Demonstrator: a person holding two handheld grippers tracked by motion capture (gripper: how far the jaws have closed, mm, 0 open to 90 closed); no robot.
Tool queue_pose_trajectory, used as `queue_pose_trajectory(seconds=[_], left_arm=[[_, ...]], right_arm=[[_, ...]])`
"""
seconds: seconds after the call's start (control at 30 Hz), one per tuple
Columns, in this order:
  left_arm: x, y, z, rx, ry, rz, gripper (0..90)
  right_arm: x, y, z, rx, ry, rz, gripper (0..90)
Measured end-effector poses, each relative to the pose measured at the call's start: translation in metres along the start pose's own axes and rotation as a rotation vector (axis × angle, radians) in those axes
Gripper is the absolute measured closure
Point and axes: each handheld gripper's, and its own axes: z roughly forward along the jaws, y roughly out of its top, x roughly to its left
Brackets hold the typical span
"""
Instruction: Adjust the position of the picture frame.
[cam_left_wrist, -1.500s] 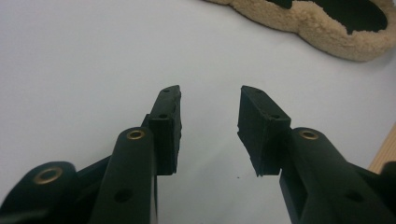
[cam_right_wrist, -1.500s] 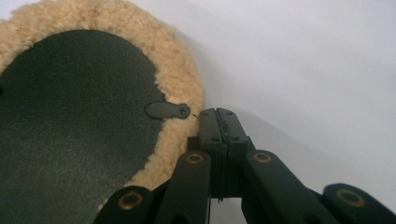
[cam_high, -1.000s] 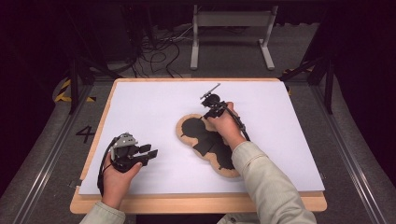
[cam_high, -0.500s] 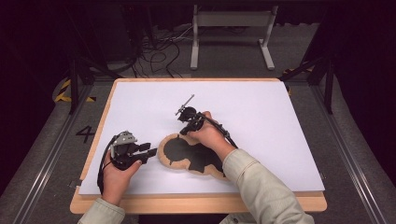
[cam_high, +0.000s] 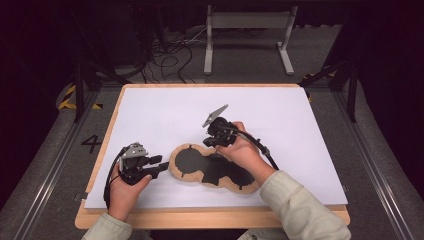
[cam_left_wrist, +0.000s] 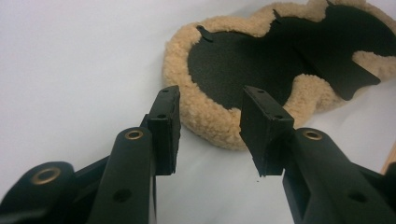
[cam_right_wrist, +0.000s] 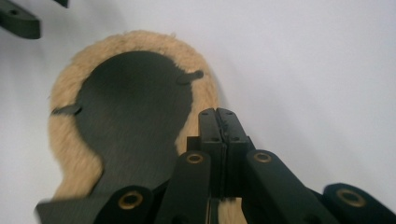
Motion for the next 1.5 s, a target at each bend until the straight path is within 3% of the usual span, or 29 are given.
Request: queue_pose_trajectory(seconds=[0.13, 0.2, 0.43, 0.57, 0.7, 0.83, 0.97, 1.1, 1.23, 1.4, 1.5], left_arm=[[0.000, 0.000, 0.001, 0.002, 0.003, 0.014, 58.8], [0.000, 0.000, 0.002, 0.001, -0.001, -0.004, 59.2], [0.000, 0.000, 0.004, -0.005, -0.023, -0.011, 59.4], [0.004, -0.001, 0.004, -0.007, -0.010, -0.019, 59.6], [0.006, -0.001, 0.001, -0.017, -0.001, -0.022, 59.5], [0.007, -0.001, 0.000, -0.019, 0.006, -0.027, 59.8], [0.007, 0.000, 0.001, -0.021, -0.022, -0.033, 60.0], [0.007, 0.000, 0.002, -0.021, -0.022, -0.043, 60.0], [0.007, 0.001, 0.002, -0.021, -0.020, -0.040, 59.9], [0.006, 0.002, 0.004, -0.018, -0.016, -0.028, 59.8], [0.007, 0.004, 0.006, -0.017, -0.018, -0.029, 59.8]], right_arm=[[0.010, -0.022, -0.026, -0.033, 0.004, 0.004, 90.0], [0.013, -0.032, -0.036, -0.057, 0.014, 0.011, 90.0], [0.023, -0.064, -0.059, -0.085, 0.020, 0.027, 90.0], [0.024, -0.085, -0.066, -0.123, 0.045, 0.083, 90.0], [0.029, -0.092, -0.070, -0.065, 0.051, 0.064, 90.0], [0.040, -0.093, -0.066, -0.008, 0.088, 0.015, 89.1], [0.048, -0.096, -0.058, 0.044, 0.106, -0.011, 90.0], [0.056, -0.100, -0.052, 0.069, 0.126, -0.025, 90.0], [0.064, -0.102, -0.043, 0.083, 0.184, -0.040, 90.0], [0.073, -0.104, -0.030, 0.139, 0.184, -0.060, 90.0], [0.070, -0.106, -0.028, 0.126, 0.153, -0.047, 90.0]])
